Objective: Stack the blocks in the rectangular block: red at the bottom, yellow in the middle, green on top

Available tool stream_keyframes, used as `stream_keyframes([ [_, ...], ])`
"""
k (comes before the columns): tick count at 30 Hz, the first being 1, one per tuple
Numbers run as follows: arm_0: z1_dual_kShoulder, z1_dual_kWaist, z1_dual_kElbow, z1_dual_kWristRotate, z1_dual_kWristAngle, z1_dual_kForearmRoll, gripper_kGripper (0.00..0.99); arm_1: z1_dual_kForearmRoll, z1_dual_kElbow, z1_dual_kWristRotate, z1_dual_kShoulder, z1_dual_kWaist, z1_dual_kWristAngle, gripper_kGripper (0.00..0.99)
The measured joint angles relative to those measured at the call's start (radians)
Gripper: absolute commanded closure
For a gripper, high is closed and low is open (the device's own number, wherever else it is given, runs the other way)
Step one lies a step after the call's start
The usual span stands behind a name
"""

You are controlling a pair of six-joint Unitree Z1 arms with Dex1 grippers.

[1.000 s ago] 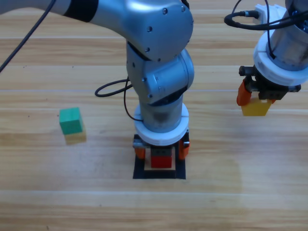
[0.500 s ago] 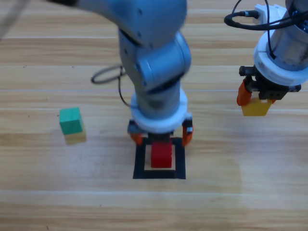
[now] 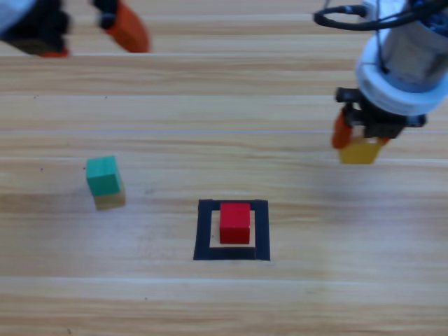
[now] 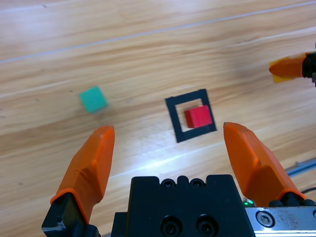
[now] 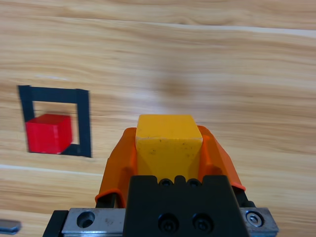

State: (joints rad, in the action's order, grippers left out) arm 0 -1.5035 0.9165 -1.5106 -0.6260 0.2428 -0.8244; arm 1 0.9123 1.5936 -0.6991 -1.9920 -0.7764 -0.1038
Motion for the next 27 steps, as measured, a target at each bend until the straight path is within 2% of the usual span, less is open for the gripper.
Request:
stream_keyframes([
  [6, 0.018, -0.146, 0.044, 0.093, -0.087, 0.000, 0.051, 0.010, 0.101, -0.086, -0.076, -0.075, 0.042, 0.990],
  [11, -0.059, -0.265, 0.047, 0.097, -0.167, 0.000, 0.051, 0.048, 0.215, -0.125, -0.165, -0.138, 0.042, 0.990],
  [19, -0.168, -0.378, 0.050, 0.130, -0.220, 0.000, 0.022, 0.111, 0.347, -0.168, -0.261, -0.196, 0.042, 0.990],
  [27, -0.185, -0.437, 0.113, 0.151, -0.245, 0.008, 0.014, 0.127, 0.381, -0.206, -0.301, -0.214, 0.042, 0.990],
])
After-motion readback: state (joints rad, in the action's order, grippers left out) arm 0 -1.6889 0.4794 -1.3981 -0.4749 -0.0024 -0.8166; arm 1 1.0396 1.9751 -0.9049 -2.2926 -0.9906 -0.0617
